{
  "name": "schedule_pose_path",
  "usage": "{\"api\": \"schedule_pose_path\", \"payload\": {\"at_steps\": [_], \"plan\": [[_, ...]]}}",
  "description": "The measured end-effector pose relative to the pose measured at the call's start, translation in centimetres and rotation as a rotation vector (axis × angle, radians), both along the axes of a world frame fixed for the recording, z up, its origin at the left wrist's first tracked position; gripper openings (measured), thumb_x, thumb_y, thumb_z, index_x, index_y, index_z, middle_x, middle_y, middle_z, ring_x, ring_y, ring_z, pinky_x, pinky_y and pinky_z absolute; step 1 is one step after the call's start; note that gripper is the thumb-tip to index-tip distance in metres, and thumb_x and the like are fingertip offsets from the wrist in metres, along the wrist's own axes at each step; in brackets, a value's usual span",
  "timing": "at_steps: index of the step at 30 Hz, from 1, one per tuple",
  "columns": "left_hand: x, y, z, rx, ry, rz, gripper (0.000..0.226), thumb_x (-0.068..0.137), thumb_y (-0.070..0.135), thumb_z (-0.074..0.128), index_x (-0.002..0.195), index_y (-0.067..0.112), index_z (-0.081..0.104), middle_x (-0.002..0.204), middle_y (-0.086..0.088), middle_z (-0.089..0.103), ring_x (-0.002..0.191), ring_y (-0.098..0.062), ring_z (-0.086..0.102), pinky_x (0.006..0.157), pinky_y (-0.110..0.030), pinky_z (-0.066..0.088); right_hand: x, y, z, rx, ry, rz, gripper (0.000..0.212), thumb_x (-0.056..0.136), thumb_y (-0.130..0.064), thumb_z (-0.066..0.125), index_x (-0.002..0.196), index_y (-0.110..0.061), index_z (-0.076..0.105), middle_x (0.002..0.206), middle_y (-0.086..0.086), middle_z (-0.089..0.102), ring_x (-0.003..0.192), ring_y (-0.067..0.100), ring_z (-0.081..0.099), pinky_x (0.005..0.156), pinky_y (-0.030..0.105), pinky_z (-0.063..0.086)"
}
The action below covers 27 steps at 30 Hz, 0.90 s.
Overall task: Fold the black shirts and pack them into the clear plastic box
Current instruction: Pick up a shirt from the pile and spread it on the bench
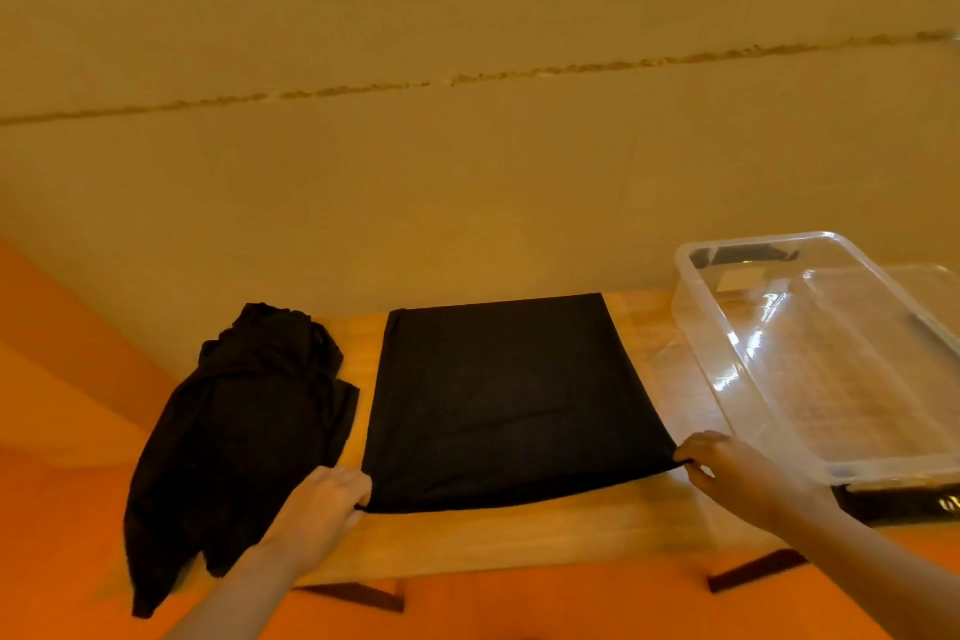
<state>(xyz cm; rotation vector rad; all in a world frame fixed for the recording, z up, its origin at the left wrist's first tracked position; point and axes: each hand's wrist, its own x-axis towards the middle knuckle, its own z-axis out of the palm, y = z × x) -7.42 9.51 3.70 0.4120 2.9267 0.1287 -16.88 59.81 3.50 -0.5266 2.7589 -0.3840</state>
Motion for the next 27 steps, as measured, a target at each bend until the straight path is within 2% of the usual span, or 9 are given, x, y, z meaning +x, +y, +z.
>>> {"api": "schedule_pose_path", "payload": {"at_steps": [4, 8, 11, 13, 17, 19, 22, 24, 27], "plan": [[3.0, 0.4, -2.4, 0.022, -0.043, 0.013, 0.051, 0.045, 0.024, 0.093, 0.067, 0.036, 0.049, 0.064, 0.021, 0.048, 0.060, 0.006, 0.049, 0.059, -0.010, 0.037, 3.2, 0.0, -1.4, 0.082, 0.031, -0.059, 0.022, 0.095, -0.028, 0.056, 0.115, -0.031, 0.065, 0.115, -0.012, 0.064, 0.100, 0.000, 0.056, 0.098, 0.022, 0.042], [5.7, 0.6, -3.6, 0.127, -0.033, 0.026, 0.054, 0.060, 0.020, 0.087, 0.073, 0.038, 0.038, 0.071, 0.023, 0.043, 0.067, 0.005, 0.045, 0.065, -0.008, 0.033, 6.2, -0.7, -1.7, 0.135, -0.011, -0.069, 0.022, 0.095, -0.027, 0.055, 0.116, -0.027, 0.063, 0.116, -0.011, 0.060, 0.091, -0.002, 0.047, 0.073, 0.007, 0.038], [6.7, 0.8, -3.3, 0.193, -0.009, 0.041, 0.045, 0.067, 0.024, 0.082, 0.074, 0.039, 0.040, 0.071, 0.023, 0.047, 0.070, 0.005, 0.047, 0.076, -0.014, 0.037, 7.2, -0.9, -2.0, 0.147, -0.049, -0.080, 0.023, 0.095, -0.030, 0.055, 0.118, -0.026, 0.061, 0.117, -0.009, 0.057, 0.092, -0.001, 0.049, 0.074, 0.008, 0.041], [6.9, 0.8, -3.1, 0.213, 0.018, 0.052, 0.033, 0.072, 0.037, 0.073, 0.074, 0.041, 0.040, 0.069, 0.025, 0.043, 0.070, 0.007, 0.044, 0.080, -0.017, 0.033, 7.5, -1.2, -1.8, 0.153, -0.073, -0.101, 0.024, 0.094, -0.033, 0.056, 0.117, -0.026, 0.061, 0.114, -0.011, 0.056, 0.089, 0.001, 0.052, 0.074, 0.011, 0.044], [5.4, 1.3, -3.1, 0.247, 0.116, 0.091, 0.016, 0.082, 0.055, 0.051, 0.076, 0.040, 0.049, 0.074, 0.025, 0.049, 0.075, 0.007, 0.048, 0.082, -0.021, 0.025, 6.6, -2.8, -0.9, 0.124, 0.034, -0.094, 0.024, 0.092, -0.042, 0.054, 0.107, -0.027, 0.066, 0.099, -0.014, 0.059, 0.083, 0.002, 0.054, 0.070, 0.015, 0.046], [3.3, 2.1, -3.2, 0.245, 0.163, 0.121, 0.024, 0.088, 0.056, 0.043, 0.084, 0.037, 0.057, 0.084, 0.023, 0.056, 0.084, 0.005, 0.053, 0.085, -0.020, 0.025, 5.3, -4.2, -0.9, 0.064, 0.088, -0.103, 0.024, 0.093, -0.039, 0.053, 0.108, -0.024, 0.066, 0.104, -0.011, 0.061, 0.089, 0.002, 0.054, 0.072, 0.013, 0.041], [-0.8, 4.1, -3.6, 0.237, 0.225, 0.175, 0.036, 0.095, 0.050, 0.044, 0.110, 0.024, 0.064, 0.112, 0.011, 0.063, 0.110, -0.006, 0.057, 0.099, -0.021, 0.032, 2.1, -7.0, -1.5, -0.006, 0.136, -0.091, 0.030, 0.096, -0.031, 0.052, 0.121, -0.018, 0.061, 0.124, -0.003, 0.057, 0.111, 0.009, 0.053, 0.086, 0.017, 0.043], [-4.0, 5.7, -3.8, 0.261, 0.172, 0.261, 0.042, 0.097, 0.040, 0.051, 0.129, 0.014, 0.056, 0.134, -0.002, 0.055, 0.129, -0.016, 0.047, 0.107, -0.027, 0.032, -0.4, -9.2, -2.2, -0.014, 0.152, -0.095, 0.039, 0.097, -0.030, 0.051, 0.133, -0.016, 0.053, 0.141, 0.000, 0.048, 0.128, 0.014, 0.045, 0.102, 0.026, 0.041], [-8.4, 7.7, -3.8, 0.261, 0.114, 0.338, 0.054, 0.099, 0.039, 0.045, 0.145, 0.013, 0.038, 0.155, -0.004, 0.031, 0.144, -0.019, 0.025, 0.115, -0.034, 0.027, -4.4, -12.1, -3.0, -0.006, 0.147, -0.118, 0.051, 0.100, -0.035, 0.045, 0.147, -0.017, 0.035, 0.157, 0.000, 0.025, 0.145, 0.017, 0.022, 0.115, 0.033, 0.026]]}}
